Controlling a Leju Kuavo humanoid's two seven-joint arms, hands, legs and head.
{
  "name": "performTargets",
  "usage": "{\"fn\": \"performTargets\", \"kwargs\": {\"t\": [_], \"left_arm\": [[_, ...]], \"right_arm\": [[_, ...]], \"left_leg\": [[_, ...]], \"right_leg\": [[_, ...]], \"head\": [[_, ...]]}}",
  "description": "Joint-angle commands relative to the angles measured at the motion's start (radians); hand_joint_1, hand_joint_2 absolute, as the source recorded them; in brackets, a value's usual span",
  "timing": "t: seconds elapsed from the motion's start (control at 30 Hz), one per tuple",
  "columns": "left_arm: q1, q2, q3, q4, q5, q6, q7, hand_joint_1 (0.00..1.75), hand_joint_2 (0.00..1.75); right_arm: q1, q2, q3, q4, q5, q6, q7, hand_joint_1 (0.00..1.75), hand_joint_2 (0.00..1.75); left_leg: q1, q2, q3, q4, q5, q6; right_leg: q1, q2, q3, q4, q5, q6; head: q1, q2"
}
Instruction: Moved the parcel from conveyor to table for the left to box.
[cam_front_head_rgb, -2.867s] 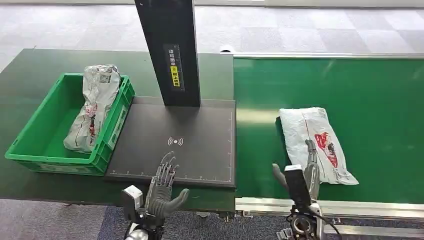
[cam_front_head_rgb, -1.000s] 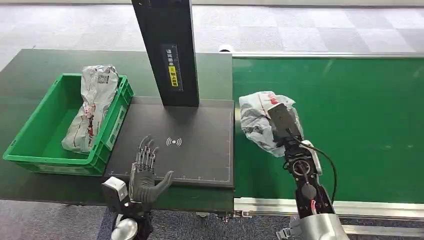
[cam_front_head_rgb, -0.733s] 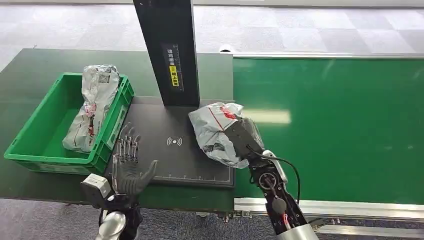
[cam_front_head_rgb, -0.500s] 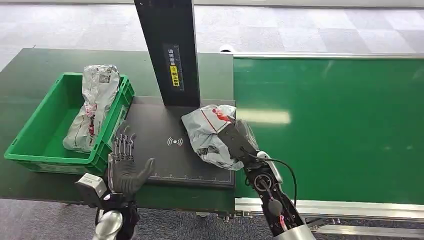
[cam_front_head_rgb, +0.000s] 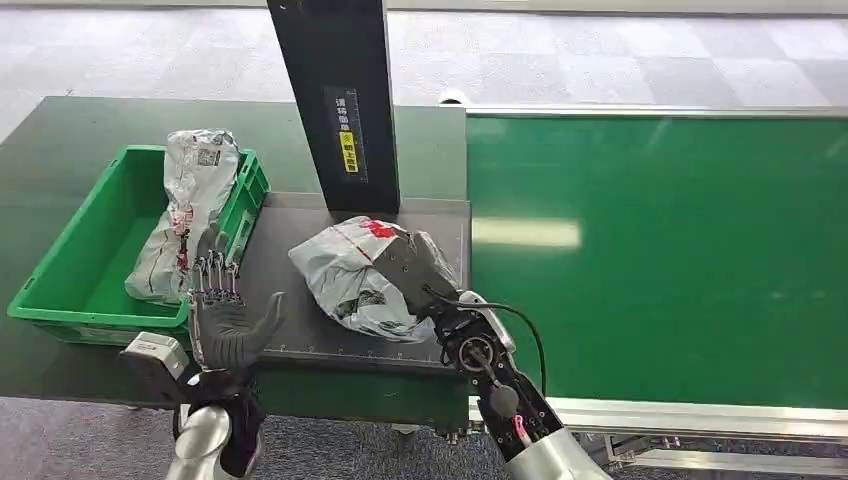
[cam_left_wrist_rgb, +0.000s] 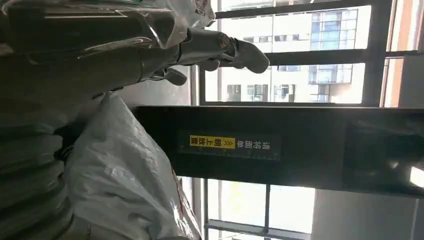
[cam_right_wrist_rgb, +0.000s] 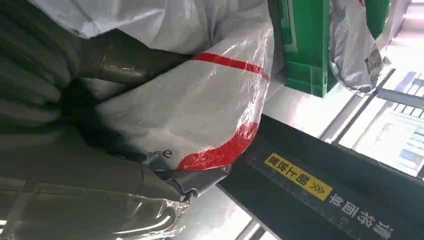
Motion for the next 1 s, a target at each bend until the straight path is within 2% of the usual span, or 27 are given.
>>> {"fn": "performTargets", "kwargs": {"t": [0.03,0.13,0.33,0.37,0.43,0.57,0.67,0.73,0.8,0.87,0.93,1.0], "left_arm": [[-0.07,-0.021,0.029,0.081,-0.007,-0.024,0.012,0.0,1.75],[-0.066,-0.023,0.037,0.077,-0.013,-0.031,0.013,0.0,1.75],[-0.056,-0.017,0.044,0.091,-0.021,-0.043,0.01,0.0,1.75],[-0.057,-0.016,0.041,0.092,-0.023,-0.046,0.009,0.0,1.75],[-0.062,-0.014,0.03,0.105,-0.03,-0.055,0.006,0.0,1.75],[-0.068,-0.007,-0.025,0.155,-0.1,-0.119,0.028,0.0,1.75],[-0.066,-0.017,-0.025,0.163,-0.111,-0.118,0.026,0.0,1.75],[-0.077,0.002,-0.086,0.199,-0.211,-0.164,0.055,0.0,1.75],[-0.099,-0.005,-0.117,0.263,-0.288,-0.188,0.069,0.0,1.75],[-0.14,-0.011,-0.153,0.366,-0.385,-0.17,0.069,0.0,1.75],[-0.194,-0.011,-0.202,0.488,-0.495,-0.134,0.078,0.0,1.75],[-0.234,-0.014,-0.234,0.58,-0.563,-0.103,0.084,0.0,1.75]], "right_arm": [[-0.128,0.025,0.005,0.271,-0.047,0.016,-0.053,0.0,1.75],[-0.135,0.026,-0.009,0.293,-0.051,-0.006,-0.07,0.0,1.75],[-0.079,-0.023,-0.057,0.148,-0.084,0.007,-0.079,0.0,1.75],[-0.065,-0.024,-0.075,0.118,-0.116,0.026,-0.113,0.0,1.75],[-0.016,-0.052,-0.1,-0.001,-0.18,0.087,-0.17,0.0,1.75],[0.13,-0.141,-0.156,-0.383,-0.268,0.139,-0.186,0.0,1.75],[0.148,-0.157,-0.167,-0.429,-0.282,0.157,-0.17,0.0,1.75],[0.203,-0.168,-0.224,-0.534,-0.293,0.132,-0.221,0.0,1.75],[0.275,-0.183,-0.309,-0.661,-0.33,0.12,-0.279,0.0,1.75],[0.353,-0.187,-0.439,-0.778,-0.428,0.146,-0.313,0.0,1.75],[0.427,-0.18,-0.564,-0.847,-0.506,0.18,-0.344,0.0,1.75],[0.477,-0.171,-0.628,-0.873,-0.516,0.202,-0.366,0.0,1.75]], "left_leg": [[0.0,0.0,0.001,0.0,0.0,0.0],[-0.001,0.001,0.002,-0.001,0.0,0.0],[-0.001,-0.001,0.001,-0.001,0.0,-0.001],[-0.001,-0.002,0.002,-0.001,0.0,-0.001],[-0.001,-0.001,0.001,-0.001,0.0,0.0],[-0.001,-0.006,0.001,-0.001,0.001,0.0],[-0.001,-0.007,0.001,-0.001,0.0,0.0],[-0.001,-0.003,0.0,0.0,0.0,0.0],[-0.001,-0.006,0.001,-0.001,0.001,0.0],[-0.002,-0.012,0.001,-0.002,0.002,-0.001],[-0.002,-0.014,0.0,-0.001,0.001,0.0],[-0.002,-0.016,0.002,-0.002,0.002,0.0]], "right_leg": [[-0.001,-0.001,0.001,0.0,0.0,0.0],[-0.001,0.0,0.002,0.0,0.0,0.0],[-0.001,-0.002,0.001,-0.001,0.0,0.0],[-0.001,-0.003,0.002,-0.001,0.0,0.0],[0.0,-0.003,0.001,-0.001,0.0,0.0],[-0.001,-0.008,0.003,-0.002,-0.001,0.0],[-0.001,-0.008,0.003,-0.002,-0.001,0.001],[-0.001,-0.004,0.001,-0.001,0.0,0.0],[-0.001,-0.008,0.003,-0.002,-0.001,0.0],[-0.002,-0.014,0.003,-0.003,-0.002,0.0],[-0.002,-0.014,0.002,-0.003,-0.002,0.0],[-0.002,-0.018,0.005,-0.005,-0.002,0.001]], "head": [[0.0,0.0],[0.0,0.0],[0.0,0.0],[0.0,0.0],[0.0,0.0],[0.0,0.0],[0.0,0.0],[0.0,0.0],[0.0,0.0],[0.0,0.0],[0.0,0.0],[0.0,0.0]]}}
